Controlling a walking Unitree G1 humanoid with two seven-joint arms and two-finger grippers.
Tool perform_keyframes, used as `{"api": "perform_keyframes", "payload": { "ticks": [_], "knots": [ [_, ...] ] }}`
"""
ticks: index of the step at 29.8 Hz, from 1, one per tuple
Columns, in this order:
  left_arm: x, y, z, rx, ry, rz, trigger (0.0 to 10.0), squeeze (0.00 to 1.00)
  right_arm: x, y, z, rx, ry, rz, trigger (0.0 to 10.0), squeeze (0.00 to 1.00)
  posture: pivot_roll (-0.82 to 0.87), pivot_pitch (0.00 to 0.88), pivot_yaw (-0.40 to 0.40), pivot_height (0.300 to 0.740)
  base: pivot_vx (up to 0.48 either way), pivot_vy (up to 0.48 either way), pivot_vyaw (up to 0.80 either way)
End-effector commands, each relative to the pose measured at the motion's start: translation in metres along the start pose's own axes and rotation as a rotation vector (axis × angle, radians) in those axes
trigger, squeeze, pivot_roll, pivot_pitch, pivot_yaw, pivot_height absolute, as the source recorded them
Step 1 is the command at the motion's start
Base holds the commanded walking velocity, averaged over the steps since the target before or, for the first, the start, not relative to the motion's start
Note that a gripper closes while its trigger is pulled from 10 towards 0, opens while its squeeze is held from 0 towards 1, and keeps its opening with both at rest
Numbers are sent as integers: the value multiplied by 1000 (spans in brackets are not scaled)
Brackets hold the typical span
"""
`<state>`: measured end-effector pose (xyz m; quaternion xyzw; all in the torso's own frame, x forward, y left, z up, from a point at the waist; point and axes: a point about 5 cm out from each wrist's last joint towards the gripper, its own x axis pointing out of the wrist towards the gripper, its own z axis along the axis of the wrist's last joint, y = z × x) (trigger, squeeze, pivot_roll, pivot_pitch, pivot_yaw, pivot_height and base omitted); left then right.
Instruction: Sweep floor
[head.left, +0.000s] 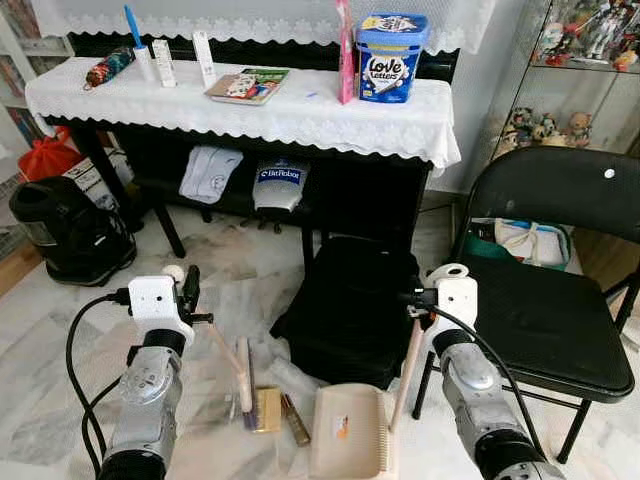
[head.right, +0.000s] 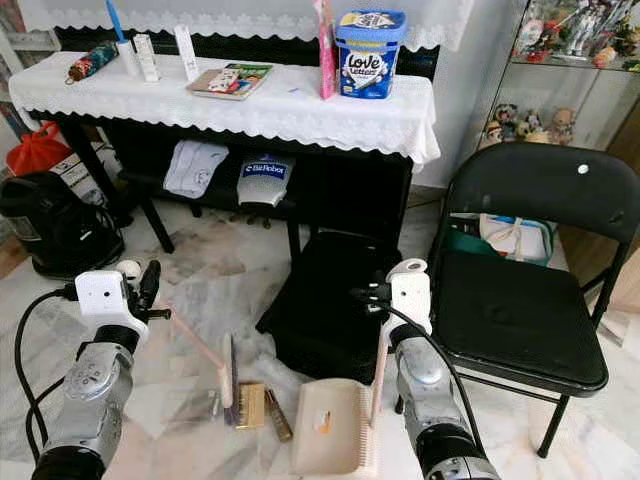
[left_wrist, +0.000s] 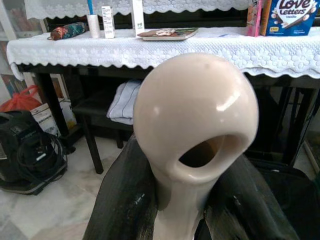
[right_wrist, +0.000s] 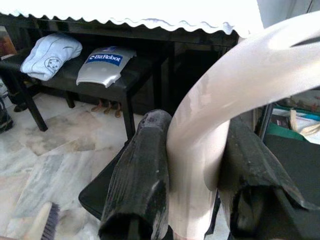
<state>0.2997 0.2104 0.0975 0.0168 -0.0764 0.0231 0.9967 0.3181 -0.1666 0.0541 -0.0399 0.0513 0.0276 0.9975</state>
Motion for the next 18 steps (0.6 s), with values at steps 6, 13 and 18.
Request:
{"api": "perform_keyframes", "payload": {
  "ticks": [6, 13, 18],
  "knots": [
    [7, 1, 13, 55, -42, -67, 10000, 0, -6, -7, -5, -34, -3, -22, 10000, 0, -51, 0, 71, 740, 0, 0, 0],
    [6, 0, 15, 81, -23, -145, 10000, 0, -11, -7, -16, -39, 27, -28, 10000, 0, -26, 0, 79, 740, 0, 0, 0],
    [6, -4, 17, 90, 2, -225, 10000, 0, -11, 0, -18, -45, 34, -17, 10000, 0, -9, 0, 87, 740, 0, 0, 0]
  ]
}}
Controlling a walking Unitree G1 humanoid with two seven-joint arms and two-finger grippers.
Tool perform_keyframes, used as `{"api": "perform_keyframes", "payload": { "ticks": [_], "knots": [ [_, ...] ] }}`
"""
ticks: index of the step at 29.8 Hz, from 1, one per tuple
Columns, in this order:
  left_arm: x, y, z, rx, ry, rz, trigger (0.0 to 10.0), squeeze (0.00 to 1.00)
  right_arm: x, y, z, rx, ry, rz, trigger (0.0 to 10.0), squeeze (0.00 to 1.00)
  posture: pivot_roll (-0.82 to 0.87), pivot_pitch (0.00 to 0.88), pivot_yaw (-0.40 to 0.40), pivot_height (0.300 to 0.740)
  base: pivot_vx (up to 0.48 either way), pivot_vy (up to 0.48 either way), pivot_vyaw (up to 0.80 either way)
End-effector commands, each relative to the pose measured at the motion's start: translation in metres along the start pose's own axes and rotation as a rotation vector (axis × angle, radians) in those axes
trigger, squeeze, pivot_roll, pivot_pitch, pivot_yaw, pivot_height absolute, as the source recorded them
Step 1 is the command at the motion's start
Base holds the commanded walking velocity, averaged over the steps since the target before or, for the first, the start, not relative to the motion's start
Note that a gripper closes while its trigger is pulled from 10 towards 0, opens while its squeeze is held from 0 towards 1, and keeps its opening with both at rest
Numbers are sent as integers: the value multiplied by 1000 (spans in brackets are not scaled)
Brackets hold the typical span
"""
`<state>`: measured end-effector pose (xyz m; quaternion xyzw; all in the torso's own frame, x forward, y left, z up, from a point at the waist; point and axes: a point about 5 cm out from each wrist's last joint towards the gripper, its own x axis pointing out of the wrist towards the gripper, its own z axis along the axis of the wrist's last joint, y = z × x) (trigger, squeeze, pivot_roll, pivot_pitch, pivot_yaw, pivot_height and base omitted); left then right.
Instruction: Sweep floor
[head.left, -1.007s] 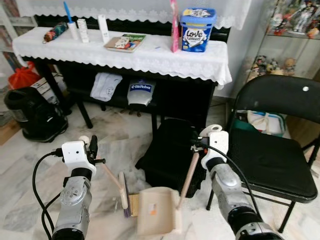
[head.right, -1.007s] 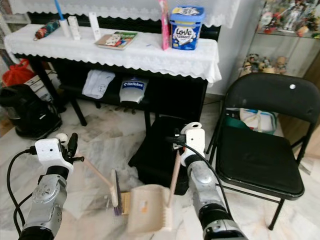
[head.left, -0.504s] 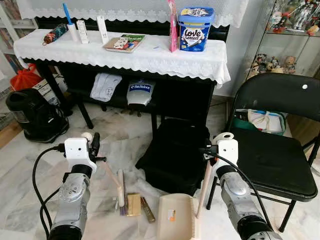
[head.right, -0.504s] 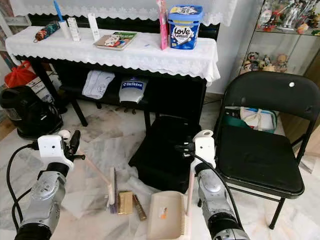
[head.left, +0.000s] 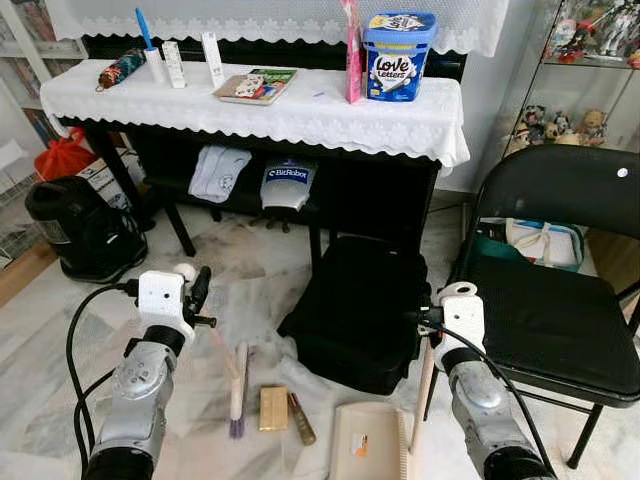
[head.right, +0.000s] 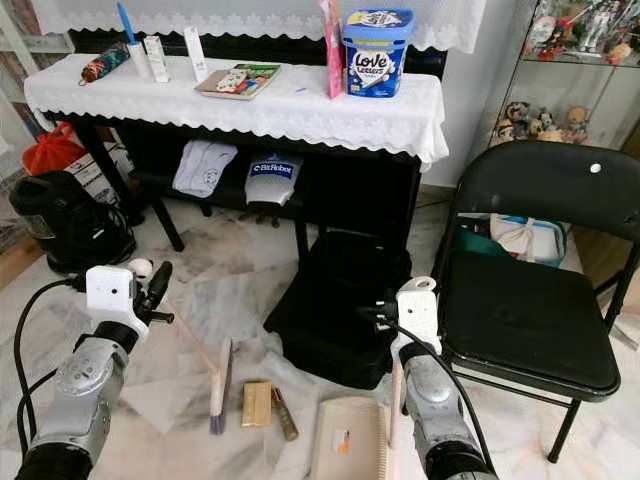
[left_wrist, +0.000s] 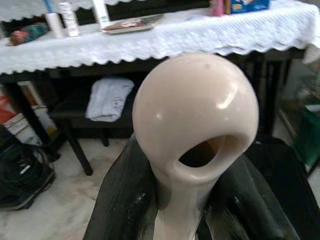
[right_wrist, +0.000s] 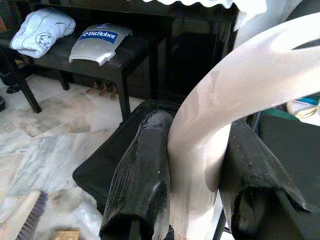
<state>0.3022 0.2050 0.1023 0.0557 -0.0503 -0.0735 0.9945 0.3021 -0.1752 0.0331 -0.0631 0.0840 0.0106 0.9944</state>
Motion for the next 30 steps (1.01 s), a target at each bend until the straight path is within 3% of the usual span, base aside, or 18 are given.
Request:
{"api": "perform_keyframes", "payload": {
  "ticks": [1, 10, 23, 30],
  "knots": [
    [2, 3, 13, 36, -41, -30, 10000, 0, 2, 7, 6, -5, -37, 18, 10000, 0, -8, 0, 89, 740, 0, 0, 0],
    [8, 1, 5, 17, 5, -54, 10000, 0, 5, 12, 14, -13, -77, 14, 10000, 0, 16, 11, 90, 740, 0, 0, 0],
    [12, -8, 16, 16, 8, -117, 10000, 0, 8, 4, 24, -34, -136, -22, 10000, 0, 29, 93, 88, 740, 0, 0, 0],
    [16, -9, 23, 14, 17, -141, 10000, 0, 8, 12, 22, -53, -134, 6, 10000, 0, 46, 92, 65, 740, 0, 0, 0]
  ]
}}
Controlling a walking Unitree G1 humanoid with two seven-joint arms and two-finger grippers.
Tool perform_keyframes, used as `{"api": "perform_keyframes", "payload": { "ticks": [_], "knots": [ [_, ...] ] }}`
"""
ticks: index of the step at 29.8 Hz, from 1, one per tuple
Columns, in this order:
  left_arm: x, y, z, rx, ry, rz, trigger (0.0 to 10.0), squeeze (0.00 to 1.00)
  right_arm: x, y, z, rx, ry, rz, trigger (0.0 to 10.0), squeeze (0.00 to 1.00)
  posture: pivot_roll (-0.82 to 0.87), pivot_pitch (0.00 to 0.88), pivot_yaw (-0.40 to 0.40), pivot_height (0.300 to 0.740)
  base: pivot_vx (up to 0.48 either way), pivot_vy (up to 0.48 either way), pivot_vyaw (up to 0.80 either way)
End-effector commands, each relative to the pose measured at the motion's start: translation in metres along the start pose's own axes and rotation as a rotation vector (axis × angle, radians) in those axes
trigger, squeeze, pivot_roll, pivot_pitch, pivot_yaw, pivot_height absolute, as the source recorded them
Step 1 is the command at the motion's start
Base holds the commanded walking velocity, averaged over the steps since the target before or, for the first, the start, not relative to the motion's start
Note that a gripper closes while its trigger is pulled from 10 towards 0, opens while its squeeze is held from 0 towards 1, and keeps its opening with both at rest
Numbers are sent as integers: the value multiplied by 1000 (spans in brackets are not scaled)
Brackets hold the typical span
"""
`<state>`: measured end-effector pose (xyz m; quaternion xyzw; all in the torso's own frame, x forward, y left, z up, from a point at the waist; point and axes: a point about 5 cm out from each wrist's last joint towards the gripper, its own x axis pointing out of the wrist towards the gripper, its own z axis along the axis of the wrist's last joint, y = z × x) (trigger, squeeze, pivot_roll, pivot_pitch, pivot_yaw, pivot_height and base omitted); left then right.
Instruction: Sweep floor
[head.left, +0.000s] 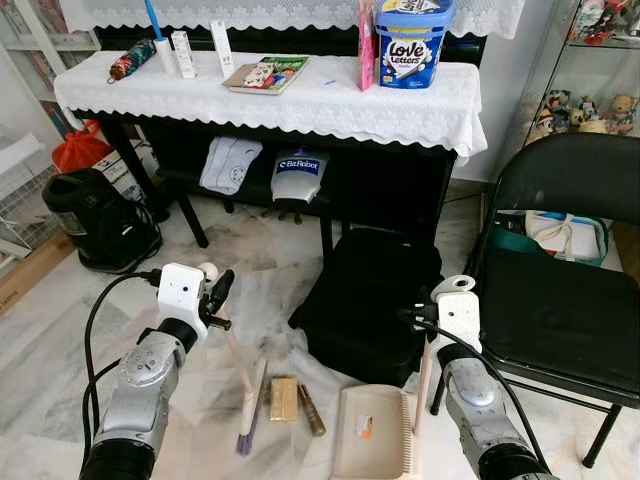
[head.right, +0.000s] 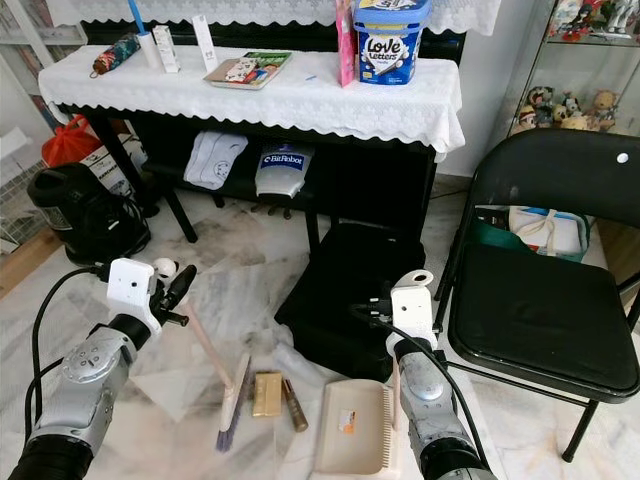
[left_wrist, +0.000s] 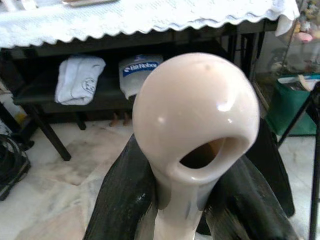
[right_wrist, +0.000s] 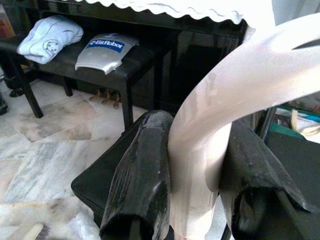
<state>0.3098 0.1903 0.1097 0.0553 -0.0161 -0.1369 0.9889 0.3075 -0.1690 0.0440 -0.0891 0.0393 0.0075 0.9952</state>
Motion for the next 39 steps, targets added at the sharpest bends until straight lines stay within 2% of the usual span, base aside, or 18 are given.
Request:
{"api": "perform_keyframes", "payload": {
  "ticks": [1, 10, 15, 23, 29, 39],
  "knots": [
    [4, 4, 15, 29, -41, -10, 10000, 0, 5, 6, 10, 1, -46, 21, 10000, 0, 46, 92, 65, 740, 0, 0, 0],
    [1, -5, 11, 38, 30, -105, 10000, 0, 12, 0, 21, -8, -89, 2, 10000, 0, 32, 86, 75, 740, 0, 0, 0],
    [2, -7, 16, 45, 40, -135, 10000, 0, 12, -3, 22, -13, -97, 0, 10000, 0, 43, 102, 79, 740, 0, 0, 0],
    [-6, -7, 21, 29, 49, -139, 10000, 0, 4, -2, 8, -28, -54, 1, 10000, 0, 68, 143, 82, 740, 0, 0, 0],
    [-13, -12, 26, 13, 66, -177, 10000, 0, 1, 0, 2, -24, -35, -1, 10000, 0, 81, 134, 85, 740, 0, 0, 0],
    [-6, -16, 36, -2, 36, -189, 10000, 0, 6, -1, 7, -21, -43, -13, 10000, 0, 79, 116, 96, 740, 0, 0, 0]
  ]
}}
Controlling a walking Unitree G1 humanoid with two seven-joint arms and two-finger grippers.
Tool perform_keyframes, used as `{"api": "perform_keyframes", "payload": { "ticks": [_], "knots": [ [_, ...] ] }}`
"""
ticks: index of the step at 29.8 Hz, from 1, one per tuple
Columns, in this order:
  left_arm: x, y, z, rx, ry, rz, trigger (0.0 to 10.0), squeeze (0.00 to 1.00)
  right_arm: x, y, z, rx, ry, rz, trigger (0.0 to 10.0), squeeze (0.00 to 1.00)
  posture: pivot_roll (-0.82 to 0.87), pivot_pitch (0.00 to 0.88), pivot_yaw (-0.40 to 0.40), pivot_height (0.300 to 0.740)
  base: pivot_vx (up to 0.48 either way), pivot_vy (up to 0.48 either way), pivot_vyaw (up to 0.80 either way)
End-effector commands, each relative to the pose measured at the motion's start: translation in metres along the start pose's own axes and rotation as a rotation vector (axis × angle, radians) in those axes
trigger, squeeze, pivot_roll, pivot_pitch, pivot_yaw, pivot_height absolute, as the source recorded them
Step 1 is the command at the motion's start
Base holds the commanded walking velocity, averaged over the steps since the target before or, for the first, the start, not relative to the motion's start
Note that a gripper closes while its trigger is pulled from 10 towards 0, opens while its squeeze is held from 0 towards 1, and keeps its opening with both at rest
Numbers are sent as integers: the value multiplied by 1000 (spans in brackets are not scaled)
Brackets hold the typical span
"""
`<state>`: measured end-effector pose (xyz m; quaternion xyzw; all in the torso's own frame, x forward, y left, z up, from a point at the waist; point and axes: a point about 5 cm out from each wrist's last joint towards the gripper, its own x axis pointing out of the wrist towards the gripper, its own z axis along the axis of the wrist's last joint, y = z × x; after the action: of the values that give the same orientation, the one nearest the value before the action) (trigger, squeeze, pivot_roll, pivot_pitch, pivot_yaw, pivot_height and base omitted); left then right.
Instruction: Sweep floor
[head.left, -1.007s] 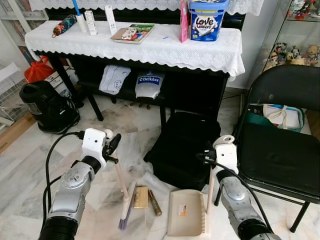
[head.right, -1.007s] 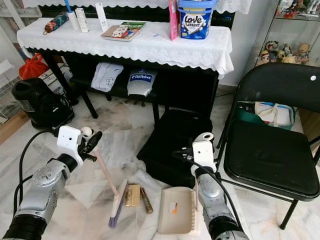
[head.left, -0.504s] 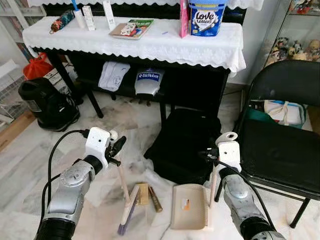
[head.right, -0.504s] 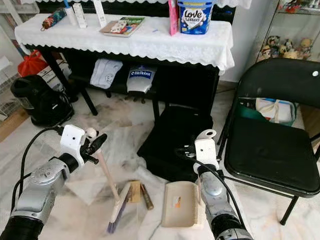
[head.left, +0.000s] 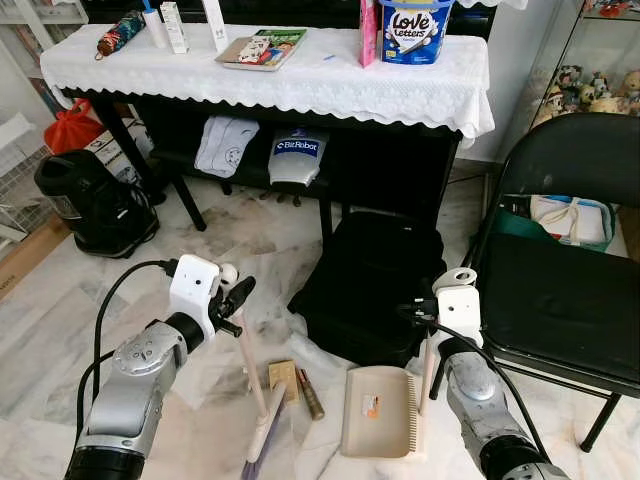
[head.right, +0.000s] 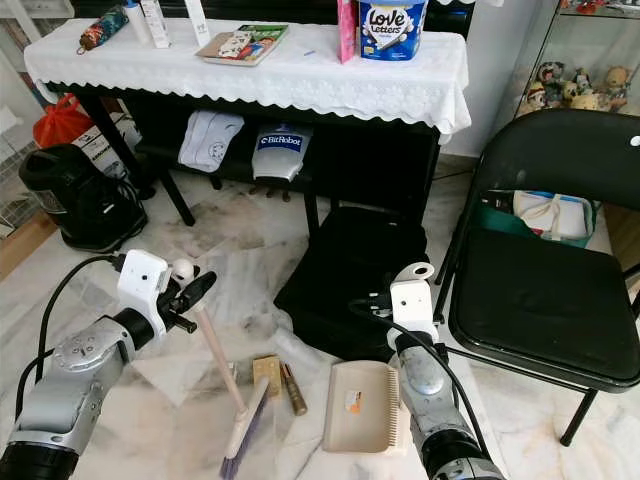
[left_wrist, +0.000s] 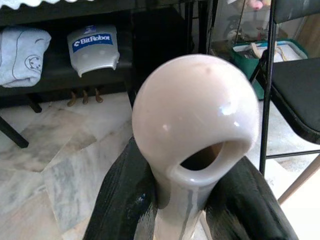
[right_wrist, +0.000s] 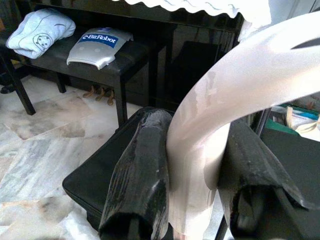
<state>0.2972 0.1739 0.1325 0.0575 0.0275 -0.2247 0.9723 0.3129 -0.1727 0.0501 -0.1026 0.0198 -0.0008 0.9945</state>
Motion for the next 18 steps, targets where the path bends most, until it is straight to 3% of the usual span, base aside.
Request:
{"api": "perform_keyframes", "payload": {
  "ticks": [1, 8, 12, 18],
  "knots": [
    [1, 0, 11, 11, -40, -5, 10000, 0, 1, 4, 1, 6, -6, 8, 10000, 0, 79, 116, 96, 740, 0, 0, 0],
    [10, -19, 15, -11, -50, -57, 10000, 0, 2, 4, 1, 9, -2, 3, 10000, 0, 68, 87, 104, 740, 0, 0, 0],
    [11, -20, 13, -8, -44, -62, 10000, 0, 2, 4, 2, 9, -4, 2, 10000, 0, 64, 76, 109, 740, 0, 0, 0],
    [14, -35, 14, -66, -48, -141, 10000, 0, 2, 2, 2, 9, -9, -5, 10000, 0, 62, 68, 112, 740, 0, 0, 0]
  ]
}}
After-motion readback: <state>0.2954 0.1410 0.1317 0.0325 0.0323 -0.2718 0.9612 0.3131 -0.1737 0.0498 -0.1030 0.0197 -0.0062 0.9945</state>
